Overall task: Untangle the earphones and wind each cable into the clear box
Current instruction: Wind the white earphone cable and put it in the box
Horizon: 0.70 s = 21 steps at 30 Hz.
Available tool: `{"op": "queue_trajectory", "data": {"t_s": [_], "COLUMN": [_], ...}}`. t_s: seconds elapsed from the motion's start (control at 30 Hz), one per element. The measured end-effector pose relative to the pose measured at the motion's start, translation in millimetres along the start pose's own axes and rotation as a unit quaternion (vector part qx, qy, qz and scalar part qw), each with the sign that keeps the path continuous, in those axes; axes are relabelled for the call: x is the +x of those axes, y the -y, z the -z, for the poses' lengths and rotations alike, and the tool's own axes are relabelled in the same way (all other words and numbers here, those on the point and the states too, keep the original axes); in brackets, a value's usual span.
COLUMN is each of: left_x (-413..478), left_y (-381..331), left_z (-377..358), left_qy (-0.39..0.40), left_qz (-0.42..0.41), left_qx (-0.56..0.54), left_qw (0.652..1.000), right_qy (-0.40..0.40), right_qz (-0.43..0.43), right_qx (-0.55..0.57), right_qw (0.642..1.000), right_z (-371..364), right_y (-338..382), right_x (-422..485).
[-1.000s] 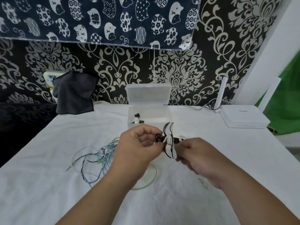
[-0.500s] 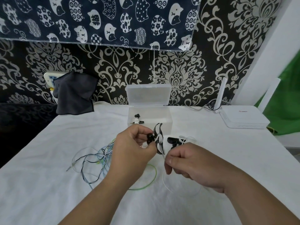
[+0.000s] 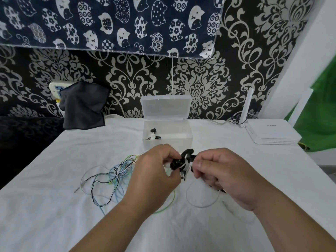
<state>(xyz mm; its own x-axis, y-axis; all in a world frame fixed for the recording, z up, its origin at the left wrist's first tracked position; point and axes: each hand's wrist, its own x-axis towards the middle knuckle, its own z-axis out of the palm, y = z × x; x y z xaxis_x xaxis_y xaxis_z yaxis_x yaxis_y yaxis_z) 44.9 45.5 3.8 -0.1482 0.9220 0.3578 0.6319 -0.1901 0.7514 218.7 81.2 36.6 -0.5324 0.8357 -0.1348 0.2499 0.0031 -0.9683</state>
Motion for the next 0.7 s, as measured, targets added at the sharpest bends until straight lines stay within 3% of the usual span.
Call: {"op": "queue_trajectory", "data": {"t_s": [0.17, 0.4, 0.6, 0.7], "left_x": [-1, 5, 1, -1], "left_y": [-1, -3, -10, -4], "left_z": [-2, 9, 6, 0], "left_qy": [0.063, 0.087, 0.107, 0.097], "left_qz": [-0.011, 0.146, 0.158, 0.114], "left_qx": [0.01, -0.18, -0.186, -0.131], "left_qw": [0.998, 0.969, 0.964, 0.98], "right_qy": [-0.036, -0.162, -0.151, -0.113], "right_qz": [0.018, -0.003, 0.004, 0.018], "right_qx": [0.007, 0.074, 0.079, 0.06], "right_qw": [0.999, 0.984, 0.985, 0.992], "right_z": [0, 10, 8, 5], "right_y": [-2, -3, -4, -2], "right_x": [2, 4, 6, 4]}}
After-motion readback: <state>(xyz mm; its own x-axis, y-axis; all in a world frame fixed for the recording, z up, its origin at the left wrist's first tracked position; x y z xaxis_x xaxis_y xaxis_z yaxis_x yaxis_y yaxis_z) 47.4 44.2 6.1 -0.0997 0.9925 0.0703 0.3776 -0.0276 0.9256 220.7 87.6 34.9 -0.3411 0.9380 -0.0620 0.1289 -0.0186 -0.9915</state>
